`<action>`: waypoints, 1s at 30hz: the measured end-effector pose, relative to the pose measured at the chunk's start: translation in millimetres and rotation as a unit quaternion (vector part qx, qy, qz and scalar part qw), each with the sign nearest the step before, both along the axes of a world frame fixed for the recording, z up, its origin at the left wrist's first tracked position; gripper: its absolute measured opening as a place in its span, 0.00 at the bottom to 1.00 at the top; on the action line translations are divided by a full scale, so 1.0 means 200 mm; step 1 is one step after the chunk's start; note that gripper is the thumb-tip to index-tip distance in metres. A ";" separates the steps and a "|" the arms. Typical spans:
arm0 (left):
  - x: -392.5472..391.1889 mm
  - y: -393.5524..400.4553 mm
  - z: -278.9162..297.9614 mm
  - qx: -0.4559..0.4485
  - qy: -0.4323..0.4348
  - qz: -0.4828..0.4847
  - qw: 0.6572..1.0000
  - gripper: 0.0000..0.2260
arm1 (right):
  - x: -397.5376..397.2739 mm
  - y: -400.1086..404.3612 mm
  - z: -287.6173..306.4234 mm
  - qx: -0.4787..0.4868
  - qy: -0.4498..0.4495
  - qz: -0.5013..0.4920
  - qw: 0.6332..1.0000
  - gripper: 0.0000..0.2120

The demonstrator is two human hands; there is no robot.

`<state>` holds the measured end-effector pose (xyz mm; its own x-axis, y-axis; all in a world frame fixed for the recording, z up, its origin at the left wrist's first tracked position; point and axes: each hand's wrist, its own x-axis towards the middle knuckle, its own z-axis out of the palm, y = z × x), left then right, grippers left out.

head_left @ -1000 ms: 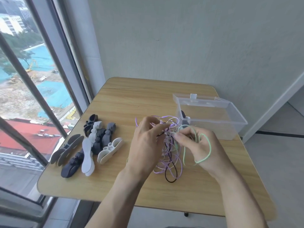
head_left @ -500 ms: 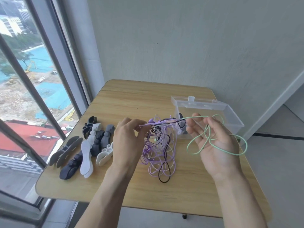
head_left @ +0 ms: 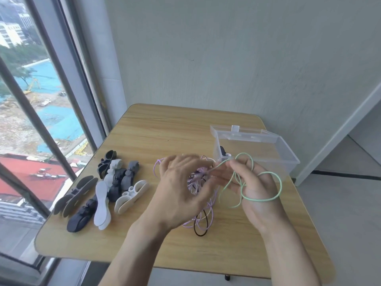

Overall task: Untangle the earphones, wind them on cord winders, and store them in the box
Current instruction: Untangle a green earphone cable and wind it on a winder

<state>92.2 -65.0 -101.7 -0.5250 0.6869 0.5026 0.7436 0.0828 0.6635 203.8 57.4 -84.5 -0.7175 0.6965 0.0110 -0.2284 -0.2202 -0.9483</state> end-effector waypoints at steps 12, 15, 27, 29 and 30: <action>0.00 0.02 -0.07 0.022 -0.015 0.049 0.998 0.07 | -0.04 0.00 -0.03 -0.027 0.010 -0.113 0.993 0.08; 0.00 0.01 -0.07 -0.002 0.012 0.028 1.000 0.08 | -0.05 0.00 -0.04 -0.045 0.027 -0.134 0.990 0.08; 0.02 0.02 -0.09 -0.047 -0.035 0.092 0.994 0.12 | -0.03 0.00 0.02 -0.100 0.062 -0.059 0.991 0.12; 0.00 0.03 -0.10 -0.069 -0.017 0.114 0.991 0.11 | -0.03 -0.01 0.02 -0.106 0.075 -0.024 0.991 0.12; -0.01 0.03 -0.10 -0.075 -0.011 0.122 0.990 0.09 | -0.03 -0.01 0.03 -0.109 0.075 -0.006 0.991 0.10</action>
<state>90.7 -58.9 -122.4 -0.6944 0.6037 0.3915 0.6745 0.3567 0.6464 198.3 55.4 -79.1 -0.7102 0.7032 -0.0336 -0.3681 -0.4115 -0.8338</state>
